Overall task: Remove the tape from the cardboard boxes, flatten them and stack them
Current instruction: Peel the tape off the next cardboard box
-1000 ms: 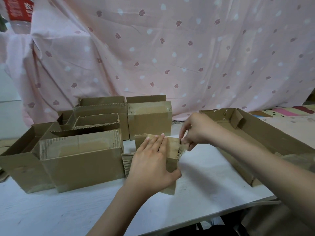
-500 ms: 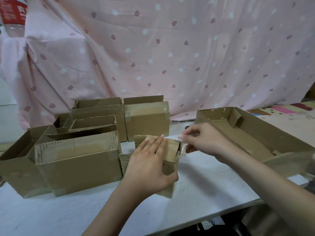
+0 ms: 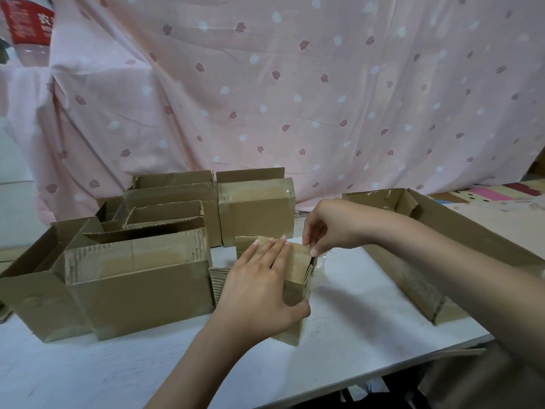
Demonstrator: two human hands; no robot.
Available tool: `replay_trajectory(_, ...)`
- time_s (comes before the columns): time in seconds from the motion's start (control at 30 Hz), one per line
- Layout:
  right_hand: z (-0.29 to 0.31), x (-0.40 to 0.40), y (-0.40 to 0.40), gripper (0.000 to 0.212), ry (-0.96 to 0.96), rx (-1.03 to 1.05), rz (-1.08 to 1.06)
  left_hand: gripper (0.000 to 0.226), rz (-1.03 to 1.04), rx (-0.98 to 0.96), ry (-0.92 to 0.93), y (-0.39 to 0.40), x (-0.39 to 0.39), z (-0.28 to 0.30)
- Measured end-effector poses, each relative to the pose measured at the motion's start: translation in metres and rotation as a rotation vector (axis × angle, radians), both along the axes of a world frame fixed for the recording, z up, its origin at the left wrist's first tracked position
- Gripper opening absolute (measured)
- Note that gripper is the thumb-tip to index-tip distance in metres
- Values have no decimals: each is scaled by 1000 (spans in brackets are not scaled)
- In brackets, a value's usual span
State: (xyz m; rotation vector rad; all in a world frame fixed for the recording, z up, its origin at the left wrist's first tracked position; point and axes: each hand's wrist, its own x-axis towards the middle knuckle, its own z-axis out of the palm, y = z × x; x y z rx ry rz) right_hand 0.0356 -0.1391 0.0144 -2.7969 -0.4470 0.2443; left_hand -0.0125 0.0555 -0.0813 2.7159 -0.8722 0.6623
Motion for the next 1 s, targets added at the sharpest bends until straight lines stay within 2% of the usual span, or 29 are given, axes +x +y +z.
replay_trajectory(0.1,-1,-3,3,18,-73,-75,18,96,-6,2,1,-1,1,0)
replay_trajectory(0.23,-6,-4,8,10,-190,-116,6,96,2,-6,0,0,1,0)
replay_trajectory(0.33,-6,-6,6,9,-187,-90,-9,96,-2,-7,-2,-1,1,0)
replay_trajectory(0.53,-10,-13,10,13,-276,-170,46,96,3,4,-5,-1,1,0)
replay_trajectory(0.63,-13,-11,7,12,-254,-117,12,97,6,3,0,0,1,0)
replay_trajectory(0.7,-16,-8,3,15,-182,45,-79,97,10,2,3,0,1,-1)
replay_trajectory(0.8,-25,-5,-3,19,6,455,-254,96,7,3,5,2,0,-1)
replay_trajectory(1.0,-35,-4,-9,16,214,989,-521,96,3,20,15,6,-2,-2)
